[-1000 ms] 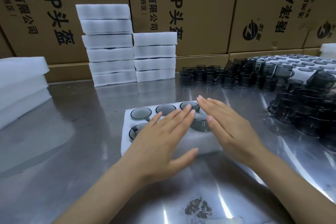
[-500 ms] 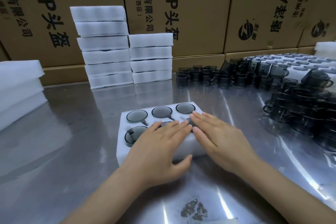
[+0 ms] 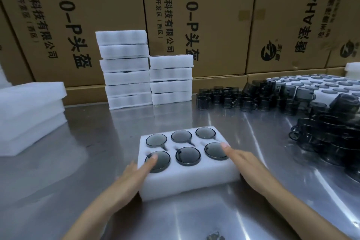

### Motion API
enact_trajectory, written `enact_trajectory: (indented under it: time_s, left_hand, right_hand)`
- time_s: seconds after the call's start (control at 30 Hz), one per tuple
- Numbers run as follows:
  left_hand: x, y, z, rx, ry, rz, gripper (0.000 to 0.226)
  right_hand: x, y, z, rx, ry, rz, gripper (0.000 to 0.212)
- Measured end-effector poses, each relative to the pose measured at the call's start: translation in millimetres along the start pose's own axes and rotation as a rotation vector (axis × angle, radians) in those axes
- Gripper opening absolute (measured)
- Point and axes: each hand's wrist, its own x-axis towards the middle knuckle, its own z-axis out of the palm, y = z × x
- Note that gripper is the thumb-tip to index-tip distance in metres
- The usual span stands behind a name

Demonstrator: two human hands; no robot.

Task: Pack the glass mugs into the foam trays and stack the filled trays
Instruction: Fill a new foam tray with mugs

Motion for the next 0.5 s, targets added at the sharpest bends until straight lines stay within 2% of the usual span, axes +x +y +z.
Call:
enact_trajectory:
  time_s: [0.1, 0.23, 0.3, 0.43, 0.5]
  left_hand:
    - [-0.8, 4.6, 8.4, -0.123, -0.012, 0.069, 0.072]
    - [5.6, 21.2, 14.9, -0.617, 0.048, 0.050, 0.056]
    - [16.9, 27.9, 17.3, -0.741, 0.064, 0.061, 0.049]
    - [49.8, 47.7, 18.8, -0.887, 0.177, -0.051, 0.030]
    - [67.3, 56.0, 24.6, -0.958, 0.204, -0.069, 0.027]
  right_hand:
    - [0.8, -4.2, -3.4, 0.287, -0.142, 0.059, 0.040]
    - [14.9, -6.1, -4.0, 0.755, -0.253, 0.094, 0.045]
    - [23.8, -12.5, -6.0, 0.941, -0.278, 0.093, 0.049]
    - [49.0, -25.4, -7.7, 1.190, -0.193, 0.096, 0.059]
    - [62.1, -32.4, 5.5, 1.163, -0.246, 0.120, 0.057]
